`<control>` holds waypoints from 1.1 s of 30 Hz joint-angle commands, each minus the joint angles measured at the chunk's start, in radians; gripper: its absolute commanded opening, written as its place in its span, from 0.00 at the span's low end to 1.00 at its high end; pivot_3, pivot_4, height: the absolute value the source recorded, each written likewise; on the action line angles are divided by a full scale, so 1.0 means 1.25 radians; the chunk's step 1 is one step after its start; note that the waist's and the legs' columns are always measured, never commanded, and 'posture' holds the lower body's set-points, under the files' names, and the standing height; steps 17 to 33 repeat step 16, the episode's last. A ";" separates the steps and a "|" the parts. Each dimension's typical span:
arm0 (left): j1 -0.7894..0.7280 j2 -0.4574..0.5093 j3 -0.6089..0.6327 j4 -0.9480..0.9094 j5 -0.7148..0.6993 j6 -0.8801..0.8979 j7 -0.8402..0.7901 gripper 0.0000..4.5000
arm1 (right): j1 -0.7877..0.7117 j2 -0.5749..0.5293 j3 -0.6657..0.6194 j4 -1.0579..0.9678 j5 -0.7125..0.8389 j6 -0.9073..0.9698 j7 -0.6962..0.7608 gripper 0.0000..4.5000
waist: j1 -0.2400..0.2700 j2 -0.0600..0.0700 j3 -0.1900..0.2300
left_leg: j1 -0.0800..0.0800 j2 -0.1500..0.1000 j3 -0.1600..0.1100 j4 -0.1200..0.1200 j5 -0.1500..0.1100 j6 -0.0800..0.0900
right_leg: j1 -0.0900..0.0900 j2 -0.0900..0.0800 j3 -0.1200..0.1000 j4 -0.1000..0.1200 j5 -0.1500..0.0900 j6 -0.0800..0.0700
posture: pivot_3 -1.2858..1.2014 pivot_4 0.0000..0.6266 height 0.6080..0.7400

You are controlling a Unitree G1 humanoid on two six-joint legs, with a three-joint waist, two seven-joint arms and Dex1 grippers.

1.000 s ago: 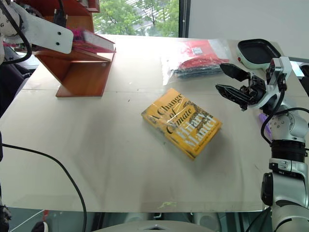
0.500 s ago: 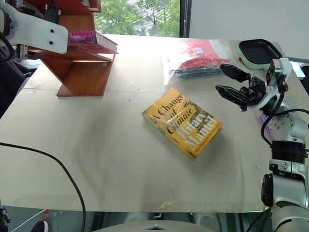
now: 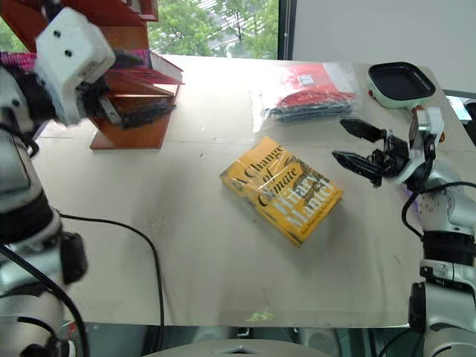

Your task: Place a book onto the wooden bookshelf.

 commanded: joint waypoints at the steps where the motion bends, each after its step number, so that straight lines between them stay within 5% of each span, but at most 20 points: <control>1: 0.281 -0.145 0.118 -0.081 -0.062 -0.146 0.133 0.99 | 0.115 -0.016 -0.017 0.024 -0.127 -0.112 -0.111 1.00 | 0.000 0.003 -0.005 | 0.001 0.000 0.001 0.001 0.000 0.000 | 0.001 -0.001 0.001 0.001 0.000 0.000 | 0.52 0.24 1.00; 4: 0.557 -0.245 0.121 -0.088 -0.118 -0.290 0.174 0.99 | 0.205 -0.008 -0.041 0.055 -0.187 -0.221 -0.164 1.00 | -0.003 0.000 -0.005 | 0.003 0.000 0.002 -0.001 0.000 0.000 | 0.002 -0.001 0.003 -0.001 0.000 0.000 | 0.52 0.24 1.00; 9: 0.817 -0.300 0.049 -0.019 -0.166 -0.543 0.229 0.99 | 0.349 -0.011 -0.025 0.020 -0.256 -0.363 -0.177 1.00 | 0.009 0.001 -0.005 | 0.017 -0.001 0.002 -0.003 -0.002 0.001 | 0.012 -0.004 0.003 -0.002 0.000 -0.001 | 0.52 0.24 1.00; 16: 0.871 -0.274 -0.044 -0.006 -0.249 -0.568 0.284 0.99 | 0.479 0.054 -0.031 -0.079 -0.288 -0.401 -0.321 1.00 | 0.016 0.002 -0.009 | 0.026 -0.001 0.003 -0.006 -0.004 0.006 | 0.018 -0.007 0.005 -0.002 0.000 -0.007 | 0.52 0.24 1.00; 33: 0.871 -0.274 -0.044 -0.006 -0.249 -0.568 0.284 0.99 | 0.479 0.054 -0.031 -0.079 -0.288 -0.401 -0.321 1.00 | 0.016 0.002 -0.009 | 0.026 -0.001 0.003 -0.006 -0.004 0.006 | 0.018 -0.007 0.005 -0.002 0.000 -0.007 | 0.52 0.24 1.00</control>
